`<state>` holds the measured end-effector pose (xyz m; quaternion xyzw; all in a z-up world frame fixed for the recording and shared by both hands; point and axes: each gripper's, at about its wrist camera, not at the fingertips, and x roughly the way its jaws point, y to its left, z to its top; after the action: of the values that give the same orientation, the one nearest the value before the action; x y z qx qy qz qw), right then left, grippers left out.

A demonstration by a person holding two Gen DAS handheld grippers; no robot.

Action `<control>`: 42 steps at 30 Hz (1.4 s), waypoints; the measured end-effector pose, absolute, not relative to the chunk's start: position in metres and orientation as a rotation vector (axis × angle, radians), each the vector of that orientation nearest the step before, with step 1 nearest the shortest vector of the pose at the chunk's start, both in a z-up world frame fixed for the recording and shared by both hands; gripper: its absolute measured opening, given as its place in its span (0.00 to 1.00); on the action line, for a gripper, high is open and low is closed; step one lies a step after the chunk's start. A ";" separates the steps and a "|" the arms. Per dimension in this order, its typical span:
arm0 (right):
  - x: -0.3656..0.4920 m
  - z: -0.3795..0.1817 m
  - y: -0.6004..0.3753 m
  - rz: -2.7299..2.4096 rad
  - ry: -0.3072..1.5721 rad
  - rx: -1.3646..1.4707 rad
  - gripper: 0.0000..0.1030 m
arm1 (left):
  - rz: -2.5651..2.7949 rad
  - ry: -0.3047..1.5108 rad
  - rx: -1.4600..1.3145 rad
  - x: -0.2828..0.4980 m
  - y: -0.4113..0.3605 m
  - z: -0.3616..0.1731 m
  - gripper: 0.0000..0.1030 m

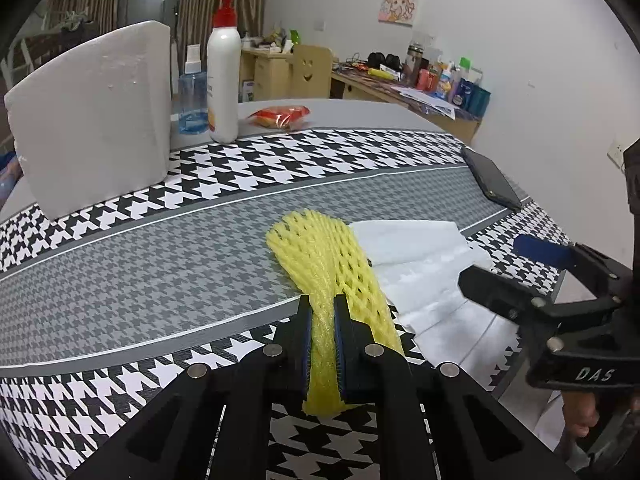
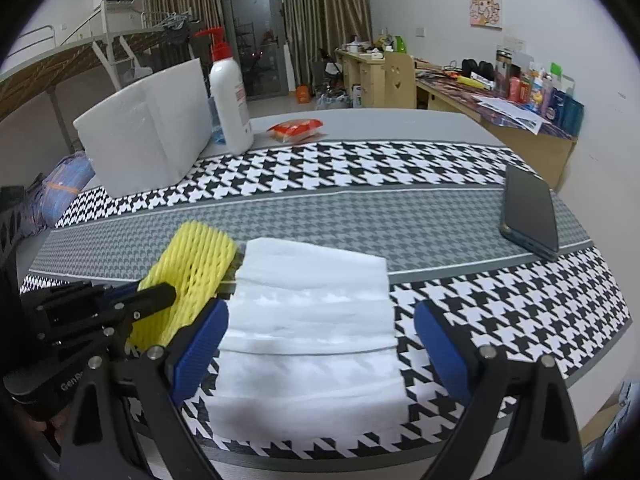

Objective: Organize soft objects
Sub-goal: 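Grasp the yellow foam net sleeve with the left tool and lift it, then grasp the white folded cloth with the right tool and lift it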

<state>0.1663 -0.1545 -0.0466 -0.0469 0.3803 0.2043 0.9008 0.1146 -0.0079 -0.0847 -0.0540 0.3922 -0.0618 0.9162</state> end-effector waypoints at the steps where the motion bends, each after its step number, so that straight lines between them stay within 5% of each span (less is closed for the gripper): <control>1: 0.166 -0.048 -0.153 0.423 0.790 -0.104 0.94 | -0.128 0.805 -0.111 0.114 -0.008 -0.084 0.10; 15: 0.167 -0.065 -0.137 0.420 0.842 -0.183 0.91 | -0.084 0.769 -0.116 0.107 0.006 -0.074 0.10; 24: 0.169 -0.073 -0.136 0.423 0.881 -0.213 0.67 | -0.083 0.768 -0.124 0.104 0.010 -0.072 0.10; 34: 0.169 -0.070 -0.132 0.442 0.872 -0.248 0.11 | -0.085 0.756 -0.133 0.101 0.014 -0.068 0.10; 42: 0.167 -0.056 -0.135 0.482 0.850 -0.200 0.09 | -0.077 0.734 -0.129 0.095 0.018 -0.062 0.10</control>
<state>0.1669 -0.1353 -0.0564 -0.0960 0.4074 0.2314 0.8782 0.0954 0.0178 -0.0620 -0.0632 0.3587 -0.0375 0.9306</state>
